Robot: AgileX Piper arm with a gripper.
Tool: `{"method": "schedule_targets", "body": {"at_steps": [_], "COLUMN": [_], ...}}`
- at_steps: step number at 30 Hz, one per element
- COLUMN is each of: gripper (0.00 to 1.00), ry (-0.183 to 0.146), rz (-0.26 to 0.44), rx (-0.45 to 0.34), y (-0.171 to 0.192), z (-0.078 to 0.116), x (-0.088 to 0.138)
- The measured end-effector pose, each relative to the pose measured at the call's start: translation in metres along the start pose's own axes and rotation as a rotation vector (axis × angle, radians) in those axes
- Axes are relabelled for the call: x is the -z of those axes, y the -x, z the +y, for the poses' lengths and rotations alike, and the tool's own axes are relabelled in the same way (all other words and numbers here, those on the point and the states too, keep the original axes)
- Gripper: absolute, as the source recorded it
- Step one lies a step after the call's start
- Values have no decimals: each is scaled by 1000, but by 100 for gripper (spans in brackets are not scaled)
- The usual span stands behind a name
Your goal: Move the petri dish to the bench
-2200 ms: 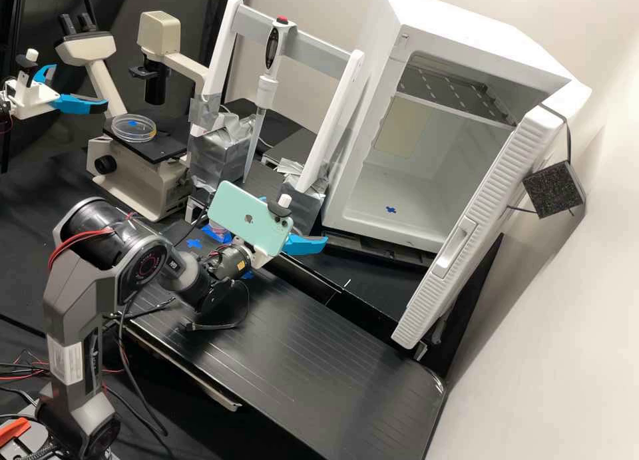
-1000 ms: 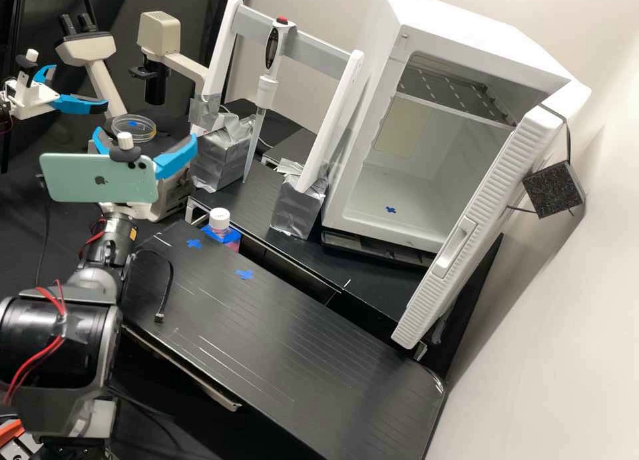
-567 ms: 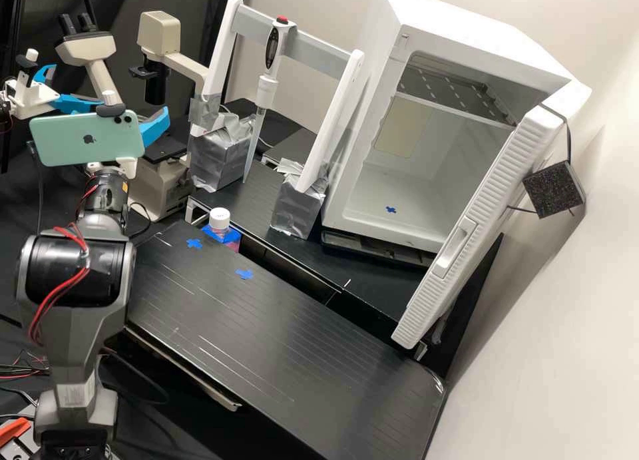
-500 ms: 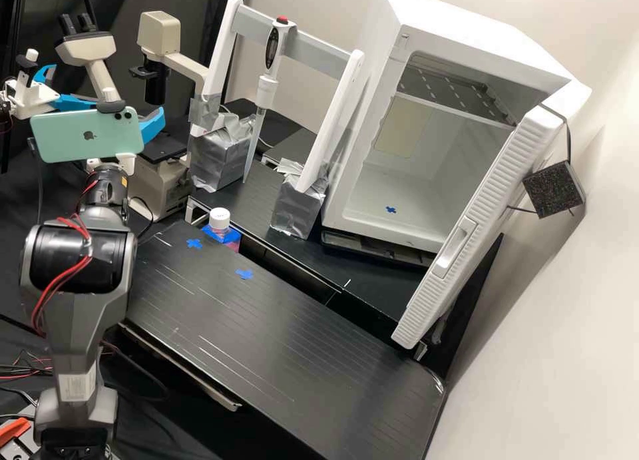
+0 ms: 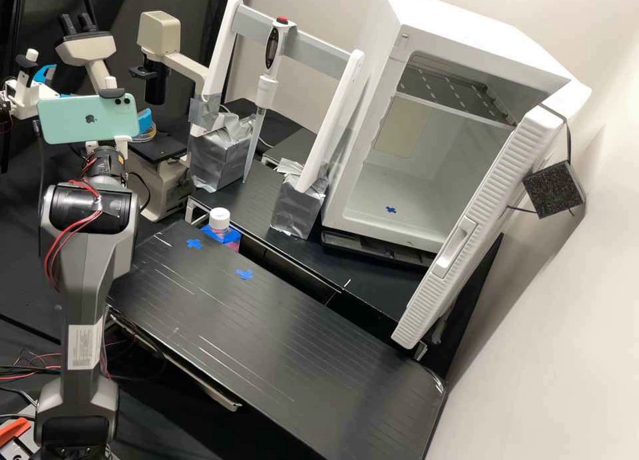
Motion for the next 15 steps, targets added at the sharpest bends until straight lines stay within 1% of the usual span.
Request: {"method": "schedule_targets", "body": {"at_steps": [4,7,8,10,13,15], "gripper": [100,100,100,100,100,100], "ry": [-25,-31,-37,-66,-98,-114], "rz": [-33,-46,-50,-64,-79,-85], "rx": [12,22,19,14,7,3], "y": [-15,-23,-25,-30,-36,-40], "z": [-6,-9,-8,-6,-2,1], "x": [-8,-12,-14,-20,-27,-32]}}
